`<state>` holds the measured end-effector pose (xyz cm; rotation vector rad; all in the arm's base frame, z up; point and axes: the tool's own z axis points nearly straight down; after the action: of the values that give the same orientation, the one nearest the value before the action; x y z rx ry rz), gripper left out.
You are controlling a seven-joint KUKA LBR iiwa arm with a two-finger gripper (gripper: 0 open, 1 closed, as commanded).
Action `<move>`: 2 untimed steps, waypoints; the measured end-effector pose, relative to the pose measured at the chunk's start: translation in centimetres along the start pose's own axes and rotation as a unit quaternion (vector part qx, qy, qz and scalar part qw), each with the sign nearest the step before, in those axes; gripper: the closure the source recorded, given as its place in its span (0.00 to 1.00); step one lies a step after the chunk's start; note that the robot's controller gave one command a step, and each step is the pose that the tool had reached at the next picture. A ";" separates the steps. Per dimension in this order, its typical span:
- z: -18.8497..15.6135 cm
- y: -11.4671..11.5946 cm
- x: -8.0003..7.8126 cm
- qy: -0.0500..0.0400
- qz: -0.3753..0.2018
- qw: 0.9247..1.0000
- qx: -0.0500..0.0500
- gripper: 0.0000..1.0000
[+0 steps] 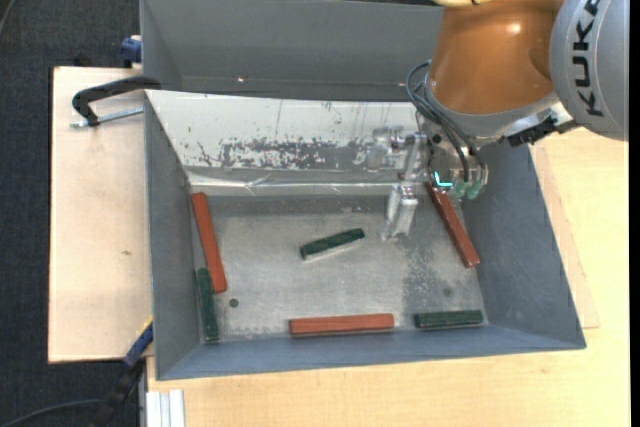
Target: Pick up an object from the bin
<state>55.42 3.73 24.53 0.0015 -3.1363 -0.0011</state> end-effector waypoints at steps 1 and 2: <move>13.0 2.1 -1.4 0.000 -0.098 0.995 0.000 0.00; 17.5 3.9 -3.2 -0.002 -0.186 0.983 0.000 0.00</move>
Offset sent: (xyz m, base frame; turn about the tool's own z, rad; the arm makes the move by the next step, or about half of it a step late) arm 0.0142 0.0201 -0.1273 -0.1963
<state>58.49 7.60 6.98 0.5845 -3.0858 -0.0025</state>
